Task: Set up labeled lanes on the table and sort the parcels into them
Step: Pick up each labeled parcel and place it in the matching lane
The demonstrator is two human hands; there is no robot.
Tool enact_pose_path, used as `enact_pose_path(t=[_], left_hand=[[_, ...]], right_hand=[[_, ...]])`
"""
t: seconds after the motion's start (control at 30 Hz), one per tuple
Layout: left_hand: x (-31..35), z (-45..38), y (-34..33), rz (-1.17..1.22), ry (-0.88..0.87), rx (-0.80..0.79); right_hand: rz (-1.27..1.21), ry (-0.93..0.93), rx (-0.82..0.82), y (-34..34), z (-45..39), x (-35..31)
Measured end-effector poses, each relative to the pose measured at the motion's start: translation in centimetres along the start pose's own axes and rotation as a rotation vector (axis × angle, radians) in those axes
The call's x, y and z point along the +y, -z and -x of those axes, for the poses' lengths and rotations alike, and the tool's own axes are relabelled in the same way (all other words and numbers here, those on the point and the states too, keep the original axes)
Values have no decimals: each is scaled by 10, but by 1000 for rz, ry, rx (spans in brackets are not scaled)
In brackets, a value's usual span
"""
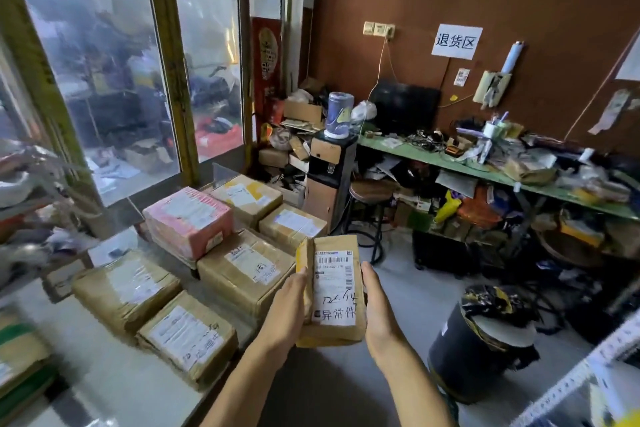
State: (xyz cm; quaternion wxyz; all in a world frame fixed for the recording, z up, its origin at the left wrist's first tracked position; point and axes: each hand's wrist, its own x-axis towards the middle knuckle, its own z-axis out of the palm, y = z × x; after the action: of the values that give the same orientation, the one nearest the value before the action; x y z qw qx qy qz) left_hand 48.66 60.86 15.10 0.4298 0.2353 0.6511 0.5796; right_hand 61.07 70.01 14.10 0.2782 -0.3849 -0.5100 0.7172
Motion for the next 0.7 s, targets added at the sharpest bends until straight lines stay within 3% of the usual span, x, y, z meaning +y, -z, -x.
enact_pose_path(t=[0.47,0.7], left_hand=[[29,-157,-4,176,72,110],[55,-240,12,236,22,418]], right_hand=[[195,-23,-167,3,-199,-53],[348,-25,-340,-42,-328,-77]])
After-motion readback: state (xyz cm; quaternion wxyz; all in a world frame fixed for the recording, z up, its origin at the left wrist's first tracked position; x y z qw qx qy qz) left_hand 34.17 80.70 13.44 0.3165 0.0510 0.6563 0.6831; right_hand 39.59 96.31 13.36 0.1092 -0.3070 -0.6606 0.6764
